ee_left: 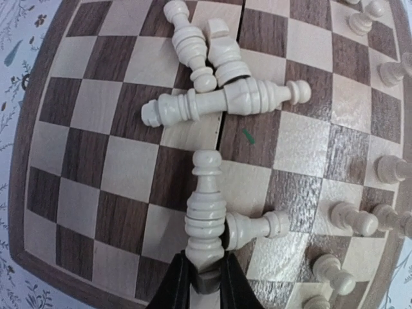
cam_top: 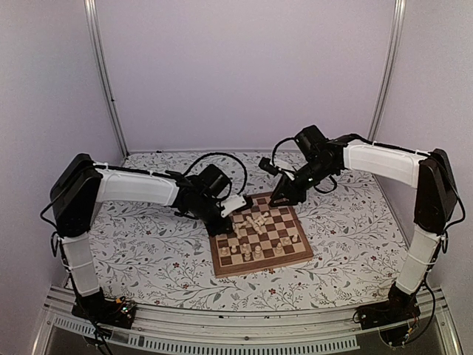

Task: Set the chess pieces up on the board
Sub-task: Pick up the chess piece from the chessboard.

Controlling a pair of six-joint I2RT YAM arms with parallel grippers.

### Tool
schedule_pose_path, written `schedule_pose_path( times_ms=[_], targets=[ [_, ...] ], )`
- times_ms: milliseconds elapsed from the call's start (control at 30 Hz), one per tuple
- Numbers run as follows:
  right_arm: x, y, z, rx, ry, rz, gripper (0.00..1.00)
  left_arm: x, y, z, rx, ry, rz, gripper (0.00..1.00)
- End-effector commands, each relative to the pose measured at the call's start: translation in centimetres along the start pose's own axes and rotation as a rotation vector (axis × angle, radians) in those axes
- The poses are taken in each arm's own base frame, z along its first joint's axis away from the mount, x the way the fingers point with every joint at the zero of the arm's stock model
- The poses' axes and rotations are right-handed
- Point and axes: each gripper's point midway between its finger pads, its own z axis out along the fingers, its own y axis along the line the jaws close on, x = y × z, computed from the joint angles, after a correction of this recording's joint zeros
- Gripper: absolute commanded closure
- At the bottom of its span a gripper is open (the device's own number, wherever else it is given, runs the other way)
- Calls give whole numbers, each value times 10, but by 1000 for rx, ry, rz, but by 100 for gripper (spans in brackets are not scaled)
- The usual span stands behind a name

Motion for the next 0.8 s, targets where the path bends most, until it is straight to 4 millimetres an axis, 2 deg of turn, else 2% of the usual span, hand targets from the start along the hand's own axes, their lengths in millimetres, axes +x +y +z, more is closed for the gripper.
schedule_pose_path(
  times_ms=[0, 133, 300, 567, 767],
  targets=[
    [-40, 6, -18, -89, -97, 45, 66, -30, 16, -43, -105, -171, -9, 100],
    [-61, 11, -22, -216, -163, 144, 64, -50, 21, -64, -139, -295, -41, 100],
    [-66, 18, -11, -361, -177, 245, 61, -71, 19, -86, -131, -416, -64, 100],
    [-68, 20, -2, -444, -188, 306, 58, -77, 16, -93, -116, -442, -63, 100],
    [-69, 23, 2, -474, -193, 316, 60, -80, 13, -95, -98, -449, -57, 100]
  ],
)
